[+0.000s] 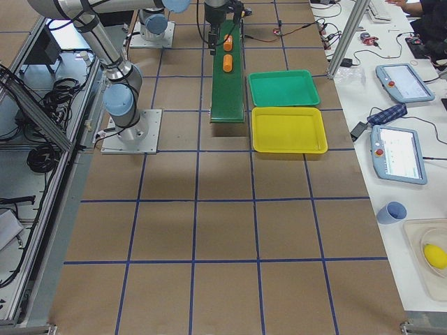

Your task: Sort buttons by color to trays

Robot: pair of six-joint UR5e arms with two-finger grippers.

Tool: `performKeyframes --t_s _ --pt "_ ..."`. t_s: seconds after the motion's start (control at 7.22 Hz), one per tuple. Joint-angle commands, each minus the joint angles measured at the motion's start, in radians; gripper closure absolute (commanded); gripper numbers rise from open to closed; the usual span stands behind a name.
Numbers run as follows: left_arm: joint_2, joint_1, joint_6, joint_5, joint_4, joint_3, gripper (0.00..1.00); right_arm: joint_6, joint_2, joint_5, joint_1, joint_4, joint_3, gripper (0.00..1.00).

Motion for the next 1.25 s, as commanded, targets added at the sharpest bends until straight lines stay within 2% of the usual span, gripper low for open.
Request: performKeyframes --t_s 0.0,0.14,0.28,0.69,0.97,1.11 --pt "-0.143 0.113 -0.037 0.036 0.007 0.113 0.0 0.005 0.0 0.002 0.0 0.0 0.0 0.0" --pt "-0.217 0.113 -0.145 0.077 0.082 0.175 0.0 0.004 0.003 0.002 0.0 -0.004 0.0 0.0" --pt "-0.282 0.113 -0.181 0.129 0.178 0.193 0.0 -0.005 0.0 -0.012 0.0 -0.001 0.0 0.0" --pt "-0.347 0.054 -0.309 0.132 0.202 0.176 0.0 0.004 0.004 -0.001 0.0 0.009 0.0 0.0" --pt "-0.382 0.05 -0.282 0.132 0.248 0.177 0.0 -0.007 0.001 0.0 0.0 0.003 0.0 0.0" --pt "-0.403 0.05 -0.275 0.134 0.283 0.164 0.05 -0.008 0.001 0.002 0.0 0.005 0.0 0.0"
